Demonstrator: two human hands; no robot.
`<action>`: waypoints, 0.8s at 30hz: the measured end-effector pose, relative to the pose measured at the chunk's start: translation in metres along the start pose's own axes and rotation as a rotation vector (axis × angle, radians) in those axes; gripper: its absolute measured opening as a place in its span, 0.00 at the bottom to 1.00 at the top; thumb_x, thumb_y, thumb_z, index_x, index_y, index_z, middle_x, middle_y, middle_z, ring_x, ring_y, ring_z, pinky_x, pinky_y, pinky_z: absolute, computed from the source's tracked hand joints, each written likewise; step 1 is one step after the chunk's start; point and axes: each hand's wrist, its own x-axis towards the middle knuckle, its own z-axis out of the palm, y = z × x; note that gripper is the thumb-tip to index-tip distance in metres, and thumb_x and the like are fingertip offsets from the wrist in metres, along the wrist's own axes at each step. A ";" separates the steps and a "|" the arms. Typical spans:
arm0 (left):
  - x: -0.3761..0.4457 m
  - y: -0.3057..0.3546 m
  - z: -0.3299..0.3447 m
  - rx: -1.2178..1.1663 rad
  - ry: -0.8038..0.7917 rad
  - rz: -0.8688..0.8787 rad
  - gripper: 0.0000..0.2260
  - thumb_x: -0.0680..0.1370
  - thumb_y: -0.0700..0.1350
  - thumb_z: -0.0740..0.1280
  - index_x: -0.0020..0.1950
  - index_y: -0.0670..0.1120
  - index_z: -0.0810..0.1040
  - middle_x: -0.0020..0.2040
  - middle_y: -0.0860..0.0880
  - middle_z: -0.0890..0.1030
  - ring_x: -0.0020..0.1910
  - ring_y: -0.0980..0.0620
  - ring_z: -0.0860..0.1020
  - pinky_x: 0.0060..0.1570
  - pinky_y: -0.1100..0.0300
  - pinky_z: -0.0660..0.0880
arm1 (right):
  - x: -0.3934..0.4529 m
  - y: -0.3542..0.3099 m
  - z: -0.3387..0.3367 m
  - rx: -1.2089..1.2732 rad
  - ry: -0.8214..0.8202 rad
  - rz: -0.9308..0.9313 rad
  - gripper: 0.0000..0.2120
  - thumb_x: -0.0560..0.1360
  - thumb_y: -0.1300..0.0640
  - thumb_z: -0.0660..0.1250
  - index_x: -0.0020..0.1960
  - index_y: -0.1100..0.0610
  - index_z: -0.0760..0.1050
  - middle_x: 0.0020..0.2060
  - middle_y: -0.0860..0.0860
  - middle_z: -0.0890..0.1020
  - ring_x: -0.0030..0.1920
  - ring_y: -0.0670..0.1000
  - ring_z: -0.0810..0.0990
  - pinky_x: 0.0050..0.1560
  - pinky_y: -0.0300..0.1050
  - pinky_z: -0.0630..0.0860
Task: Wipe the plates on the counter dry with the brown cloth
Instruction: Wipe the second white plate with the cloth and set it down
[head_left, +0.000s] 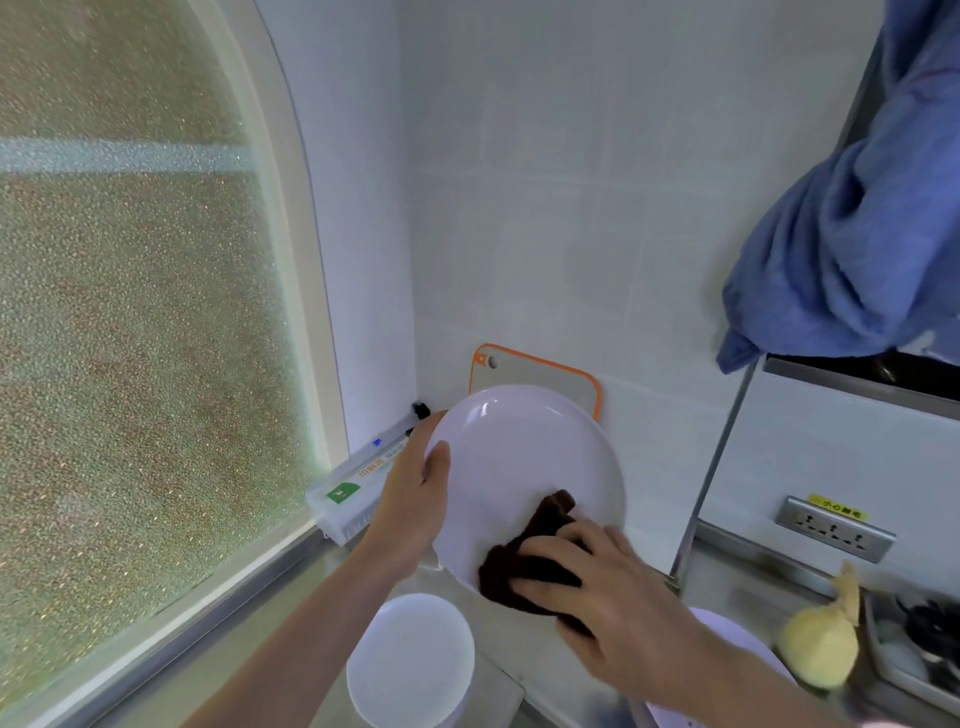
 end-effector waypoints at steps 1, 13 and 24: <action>0.001 -0.003 0.000 0.009 -0.015 0.002 0.23 0.83 0.41 0.53 0.56 0.72 0.71 0.57 0.59 0.80 0.61 0.55 0.76 0.61 0.54 0.74 | -0.007 0.010 -0.003 -0.034 -0.024 -0.015 0.20 0.66 0.54 0.62 0.56 0.42 0.77 0.58 0.44 0.79 0.51 0.53 0.74 0.49 0.45 0.74; 0.014 -0.058 0.060 -0.069 -0.054 -0.141 0.19 0.83 0.41 0.53 0.58 0.66 0.72 0.60 0.53 0.76 0.57 0.53 0.75 0.55 0.55 0.74 | -0.048 0.077 0.006 -0.297 0.027 0.400 0.18 0.66 0.59 0.71 0.55 0.50 0.81 0.57 0.51 0.81 0.51 0.60 0.75 0.44 0.56 0.77; 0.003 -0.195 0.132 -0.068 0.115 -0.561 0.05 0.83 0.43 0.52 0.52 0.43 0.65 0.46 0.46 0.68 0.45 0.47 0.68 0.43 0.53 0.66 | -0.097 0.038 0.076 0.776 -0.391 0.837 0.20 0.76 0.62 0.56 0.58 0.45 0.79 0.52 0.38 0.81 0.53 0.37 0.77 0.57 0.29 0.70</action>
